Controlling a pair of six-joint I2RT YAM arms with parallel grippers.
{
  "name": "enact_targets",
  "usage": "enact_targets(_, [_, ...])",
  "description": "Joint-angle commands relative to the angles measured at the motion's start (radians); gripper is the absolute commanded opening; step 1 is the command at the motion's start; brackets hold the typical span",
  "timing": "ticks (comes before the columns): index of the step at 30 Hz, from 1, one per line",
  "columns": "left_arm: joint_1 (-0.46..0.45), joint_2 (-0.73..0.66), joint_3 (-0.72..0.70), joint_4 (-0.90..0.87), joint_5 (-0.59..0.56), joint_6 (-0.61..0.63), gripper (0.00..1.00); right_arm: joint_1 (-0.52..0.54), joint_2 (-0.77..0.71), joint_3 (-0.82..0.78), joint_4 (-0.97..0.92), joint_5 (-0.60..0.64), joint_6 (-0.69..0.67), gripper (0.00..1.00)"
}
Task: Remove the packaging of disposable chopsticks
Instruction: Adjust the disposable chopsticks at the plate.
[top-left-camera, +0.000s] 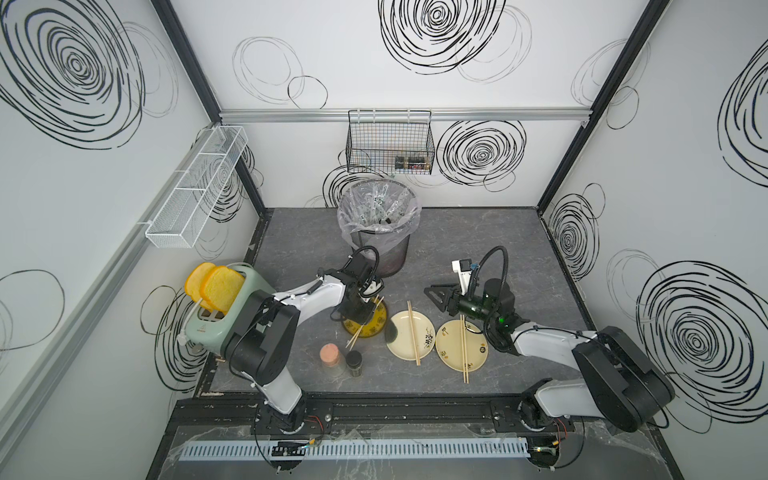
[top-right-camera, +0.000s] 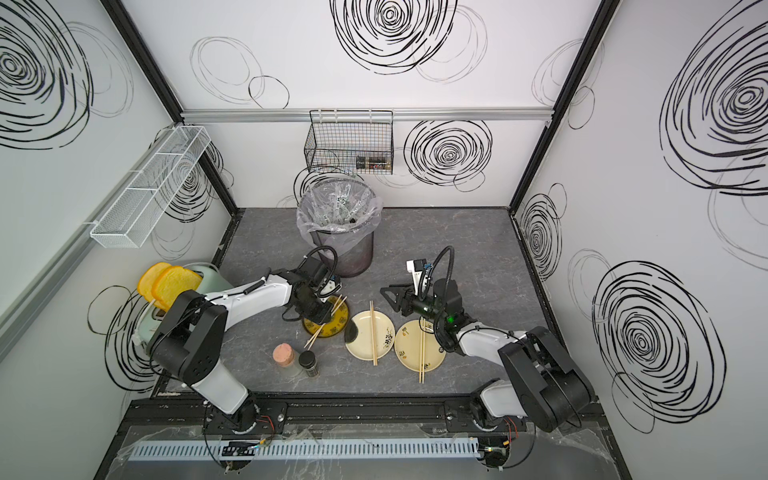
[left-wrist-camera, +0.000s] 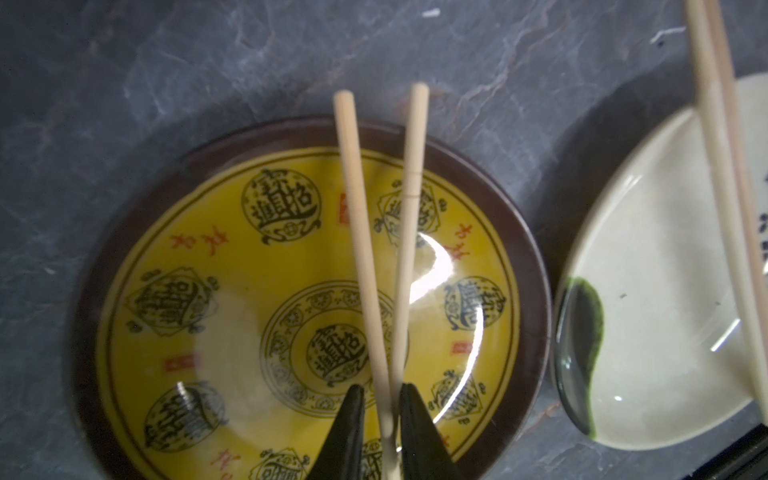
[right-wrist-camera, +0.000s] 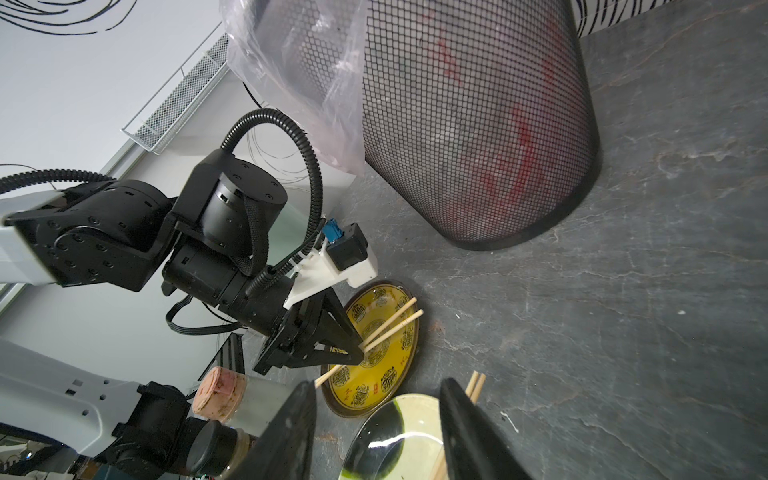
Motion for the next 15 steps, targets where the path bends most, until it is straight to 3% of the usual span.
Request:
enact_targets(1, [0.007,0.026,0.024,0.001,0.01,0.037,0.17,0.004,0.003,0.025,0.007,-0.004,0.005,0.51])
enact_targets(15, [0.01,0.018,0.054,-0.001,-0.016,0.054,0.0,0.005,0.008,0.025,0.007,-0.006,0.006,0.51])
